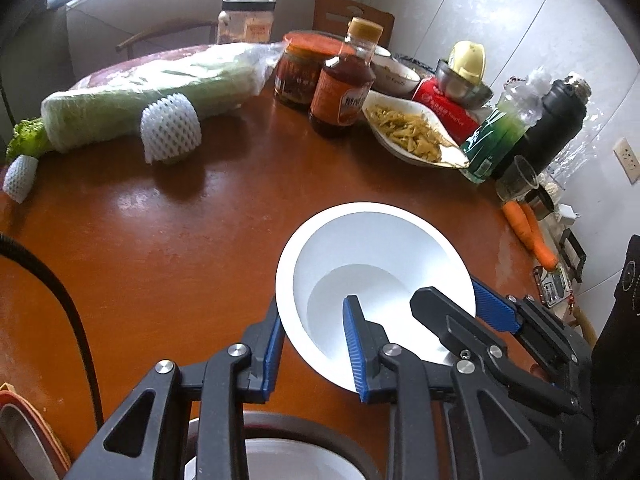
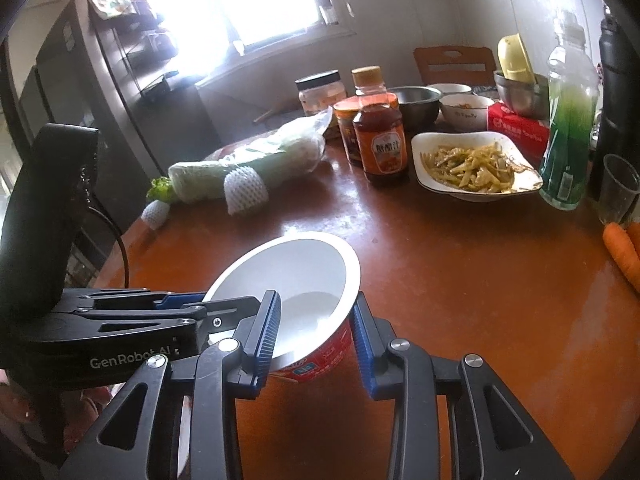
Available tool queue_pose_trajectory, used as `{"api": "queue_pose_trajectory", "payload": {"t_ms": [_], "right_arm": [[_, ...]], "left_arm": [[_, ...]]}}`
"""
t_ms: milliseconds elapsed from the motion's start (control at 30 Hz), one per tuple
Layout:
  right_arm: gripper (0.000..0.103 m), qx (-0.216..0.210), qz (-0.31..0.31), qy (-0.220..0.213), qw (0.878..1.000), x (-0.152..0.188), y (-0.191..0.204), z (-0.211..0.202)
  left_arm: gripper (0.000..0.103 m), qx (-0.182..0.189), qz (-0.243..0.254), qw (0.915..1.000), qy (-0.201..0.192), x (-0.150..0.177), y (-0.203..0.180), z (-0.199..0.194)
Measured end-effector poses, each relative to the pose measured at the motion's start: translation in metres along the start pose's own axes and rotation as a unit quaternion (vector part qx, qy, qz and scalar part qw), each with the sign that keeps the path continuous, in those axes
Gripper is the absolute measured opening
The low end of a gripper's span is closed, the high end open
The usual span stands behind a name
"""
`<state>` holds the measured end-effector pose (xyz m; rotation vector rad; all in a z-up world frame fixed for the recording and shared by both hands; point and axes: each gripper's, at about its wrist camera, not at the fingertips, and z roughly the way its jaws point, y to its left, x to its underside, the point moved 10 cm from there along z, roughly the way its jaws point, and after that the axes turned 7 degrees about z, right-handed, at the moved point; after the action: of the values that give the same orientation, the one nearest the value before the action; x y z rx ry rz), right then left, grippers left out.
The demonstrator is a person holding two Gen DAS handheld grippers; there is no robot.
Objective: Organize plates and bowls
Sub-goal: 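Lift the noodle bowl with the left tool and carry it over the white bowl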
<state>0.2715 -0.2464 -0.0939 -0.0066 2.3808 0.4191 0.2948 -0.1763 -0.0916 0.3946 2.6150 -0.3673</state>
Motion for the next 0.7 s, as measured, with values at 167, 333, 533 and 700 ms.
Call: {"api": "queue_pose_trajectory", "payload": {"t_ms": [167, 333, 533, 700], "right_arm": [[0.037, -0.005, -0.008, -0.010, 1.000, -0.001, 0.013, -0.012], [0.038, -0.013, -0.022, -0.026, 0.999, -0.002, 0.031, -0.028], [0.038, -0.023, -0.036, -0.037, 0.998, -0.001, 0.053, -0.042], [0.038, -0.032, -0.047, -0.038, 0.998, 0.004, 0.070, -0.048]], "left_arm": [[0.028, -0.004, 0.000, 0.9998, -0.017, 0.004, 0.003, -0.020], [0.028, -0.002, -0.006, 0.9994, -0.033, 0.012, 0.009, -0.041], [0.028, -0.013, -0.007, 0.9985, -0.053, 0.018, 0.015, -0.065], [0.028, -0.015, -0.015, 0.9975, -0.067, 0.027, 0.022, -0.082]]}}
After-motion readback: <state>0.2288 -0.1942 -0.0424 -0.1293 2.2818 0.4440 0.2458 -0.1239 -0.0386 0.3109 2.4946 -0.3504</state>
